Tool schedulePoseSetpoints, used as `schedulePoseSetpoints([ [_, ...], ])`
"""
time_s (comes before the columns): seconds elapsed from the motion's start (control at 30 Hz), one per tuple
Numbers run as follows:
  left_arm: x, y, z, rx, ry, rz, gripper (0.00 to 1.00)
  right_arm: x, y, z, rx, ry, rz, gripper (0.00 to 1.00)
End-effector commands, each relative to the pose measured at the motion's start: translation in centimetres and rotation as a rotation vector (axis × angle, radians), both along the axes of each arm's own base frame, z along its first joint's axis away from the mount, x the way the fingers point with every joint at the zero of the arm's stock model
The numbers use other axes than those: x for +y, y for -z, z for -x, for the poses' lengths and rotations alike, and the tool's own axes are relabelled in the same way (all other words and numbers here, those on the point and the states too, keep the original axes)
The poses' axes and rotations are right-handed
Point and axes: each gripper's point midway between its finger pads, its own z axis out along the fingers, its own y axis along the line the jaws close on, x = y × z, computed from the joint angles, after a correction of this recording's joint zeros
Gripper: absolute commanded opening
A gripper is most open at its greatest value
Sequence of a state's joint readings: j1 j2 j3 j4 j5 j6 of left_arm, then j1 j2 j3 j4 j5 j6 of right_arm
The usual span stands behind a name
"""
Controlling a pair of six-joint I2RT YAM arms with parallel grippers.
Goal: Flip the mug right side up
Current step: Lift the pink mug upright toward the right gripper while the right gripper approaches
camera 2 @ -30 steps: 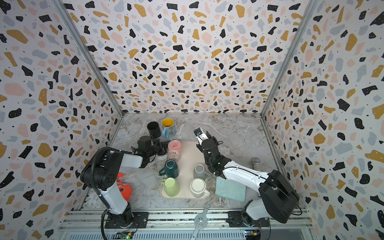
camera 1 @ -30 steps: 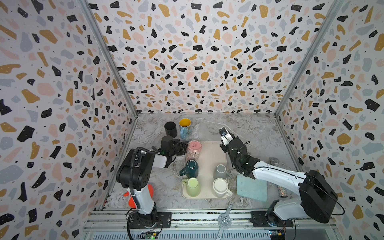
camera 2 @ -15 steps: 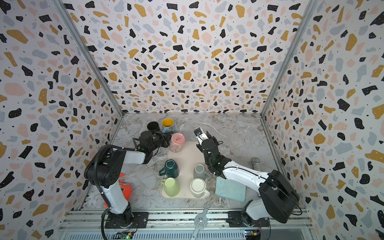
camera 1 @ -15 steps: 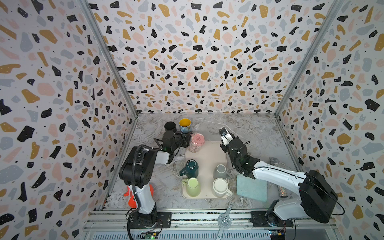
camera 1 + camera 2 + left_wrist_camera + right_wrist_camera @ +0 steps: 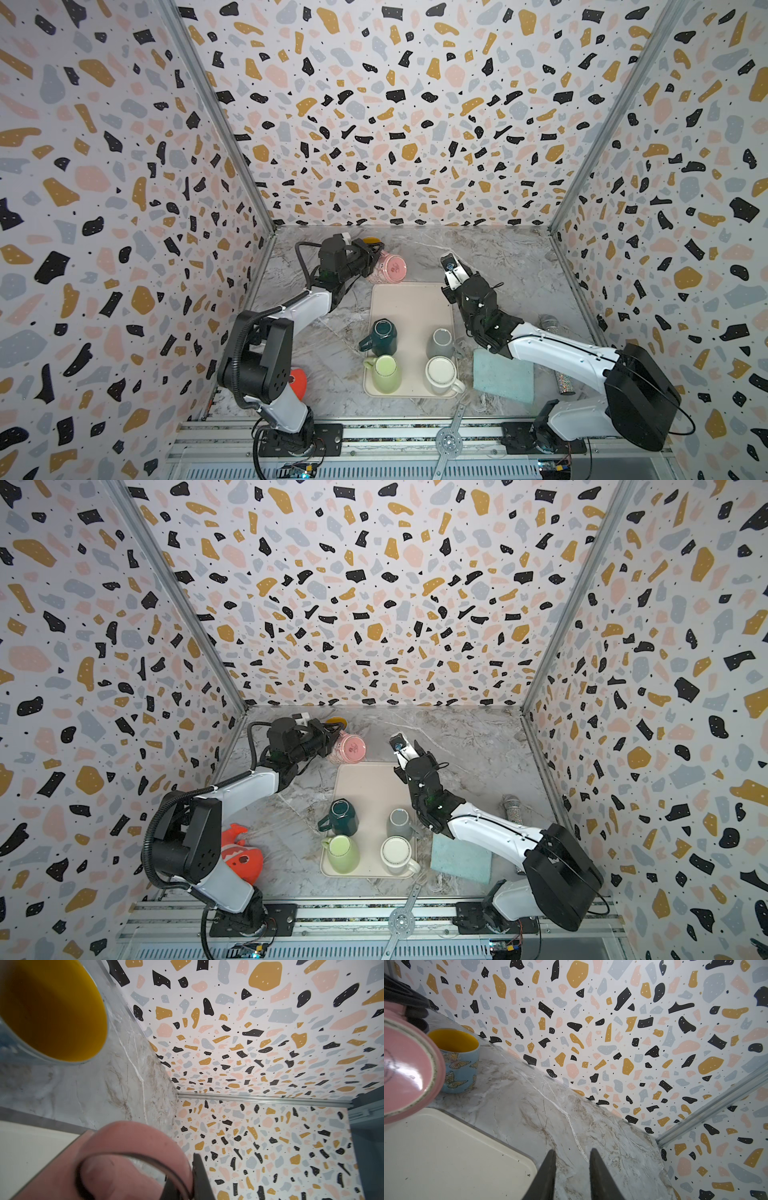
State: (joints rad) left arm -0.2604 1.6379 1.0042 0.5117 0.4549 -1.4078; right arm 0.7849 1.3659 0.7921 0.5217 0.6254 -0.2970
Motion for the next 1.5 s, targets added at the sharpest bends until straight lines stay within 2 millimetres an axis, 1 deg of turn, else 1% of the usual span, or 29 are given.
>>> schedulePoseSetpoints([
  [0.0,-1.2,-6.9,0.6,-0.297,0.073,-0.140,0.00,-0.6,-1.5,0.4,-0.024,0.015,-0.027,0.30],
  [0.17,-2.3,-8.6,1.5,-0.448,0.125,-0.339,0.00,-0.6,-1.2,0.5,-0.016,0.015,-0.024,0.29],
  [0.3,-2.5,-9.0,2.1,-0.552,0.134,-0.506,0.00,-0.5,-1.1,0.5,-0.012,0.012,-0.024,0.29],
  [0.43,-2.9,-9.4,3.2,-0.677,0.150,-0.587,0.00,-0.2,-1.7,0.5,0.008,0.008,-0.032,0.30],
  [0.53,-2.9,-9.5,3.9,-0.762,0.142,-0.656,0.00,0.4,-2.4,0.5,0.034,-0.018,-0.038,0.31],
  [0.67,-3.6,-9.8,5.3,-0.890,0.134,-0.785,0.00,1.8,-3.0,0.3,0.118,-0.084,-0.037,0.32],
  [0.73,-4.0,-9.8,6.2,-0.954,0.132,-0.849,0.00,2.3,-3.2,0.2,0.183,-0.089,-0.029,0.32],
  [0.8,-4.1,-9.8,6.7,-0.994,0.114,-0.901,0.00,2.8,-3.1,-0.1,0.252,-0.096,-0.024,0.33],
  [0.87,-4.0,-9.9,7.3,-1.039,0.090,-0.922,0.00,3.3,-3.0,-0.4,0.338,-0.138,-0.041,0.38],
  [1.0,-4.1,-10.3,8.6,-1.124,0.045,-0.976,0.00,4.7,-3.2,-0.3,0.469,-0.258,-0.112,0.40],
  [1.13,-4.2,-10.4,10.2,-1.224,-0.007,-1.045,0.00,5.3,-4.6,0.1,0.544,-0.386,-0.226,0.45],
  [1.27,-3.9,-10.5,11.3,-1.296,-0.061,-1.065,0.00,6.3,-6.0,1.2,0.599,-0.509,-0.286,0.50],
  [1.4,-4.8,-9.7,12.1,-1.364,-0.035,-1.125,0.00,7.7,-7.2,2.5,0.629,-0.620,-0.307,0.56],
  [1.47,-5.0,-9.6,12.6,-1.400,-0.053,-1.155,0.00,8.3,-7.6,3.1,0.642,-0.672,-0.312,0.59],
])
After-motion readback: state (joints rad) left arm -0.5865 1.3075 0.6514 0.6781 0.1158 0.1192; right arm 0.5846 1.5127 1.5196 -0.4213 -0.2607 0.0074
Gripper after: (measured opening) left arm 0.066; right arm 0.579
